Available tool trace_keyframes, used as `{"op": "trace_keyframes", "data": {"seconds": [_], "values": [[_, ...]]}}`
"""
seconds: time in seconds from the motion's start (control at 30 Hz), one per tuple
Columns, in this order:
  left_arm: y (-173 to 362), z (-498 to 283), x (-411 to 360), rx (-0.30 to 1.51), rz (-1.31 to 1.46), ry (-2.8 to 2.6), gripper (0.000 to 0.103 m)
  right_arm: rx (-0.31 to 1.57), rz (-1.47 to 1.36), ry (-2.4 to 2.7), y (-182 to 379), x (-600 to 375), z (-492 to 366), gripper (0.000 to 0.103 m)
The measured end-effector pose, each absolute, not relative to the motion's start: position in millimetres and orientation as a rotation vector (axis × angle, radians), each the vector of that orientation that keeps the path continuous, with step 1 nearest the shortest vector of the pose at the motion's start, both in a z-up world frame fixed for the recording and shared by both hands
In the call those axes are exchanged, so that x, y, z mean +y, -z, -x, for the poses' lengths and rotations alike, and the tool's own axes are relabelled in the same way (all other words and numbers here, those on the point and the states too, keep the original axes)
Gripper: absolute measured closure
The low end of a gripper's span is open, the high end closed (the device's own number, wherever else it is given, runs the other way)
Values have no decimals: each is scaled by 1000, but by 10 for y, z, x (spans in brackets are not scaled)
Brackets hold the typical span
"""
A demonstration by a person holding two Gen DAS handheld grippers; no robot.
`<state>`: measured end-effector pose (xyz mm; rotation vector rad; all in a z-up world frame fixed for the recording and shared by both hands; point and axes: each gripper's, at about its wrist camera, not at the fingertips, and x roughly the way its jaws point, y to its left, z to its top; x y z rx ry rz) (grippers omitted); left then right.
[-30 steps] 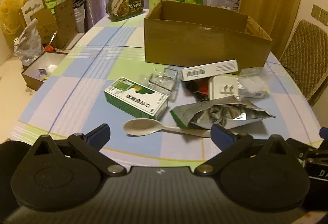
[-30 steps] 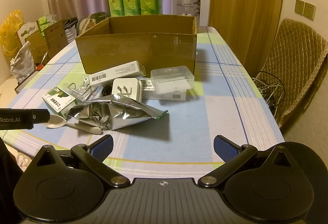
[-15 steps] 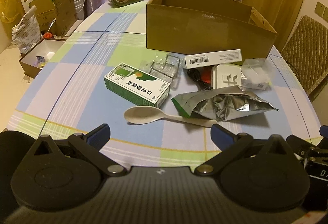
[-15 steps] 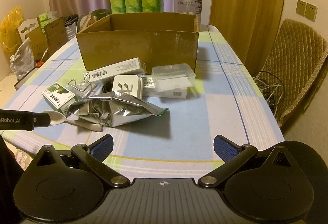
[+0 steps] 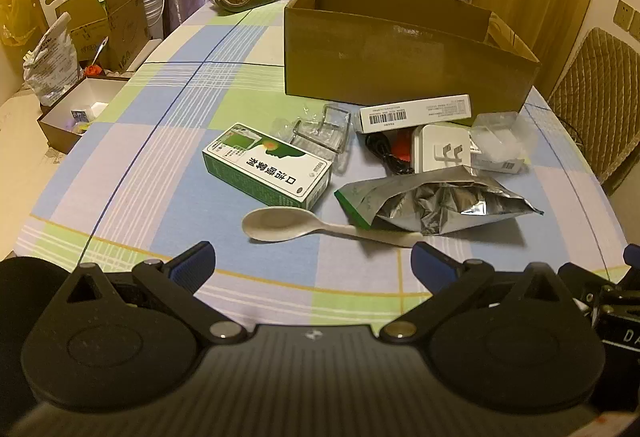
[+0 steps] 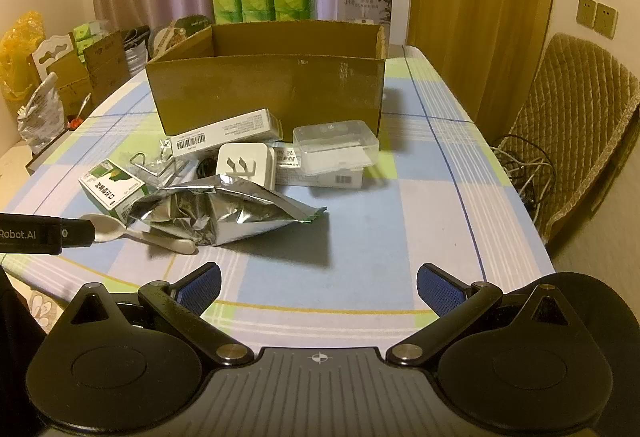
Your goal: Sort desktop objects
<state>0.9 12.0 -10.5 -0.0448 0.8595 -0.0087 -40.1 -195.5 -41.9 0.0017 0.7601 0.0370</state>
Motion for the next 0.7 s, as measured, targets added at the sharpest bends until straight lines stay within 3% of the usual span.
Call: {"op": "trace_keyframes", "data": {"seconds": [0.7], "values": [[90,-18,73,867,33,27,1,761,1,-39,431,-1959,400,2]]}}
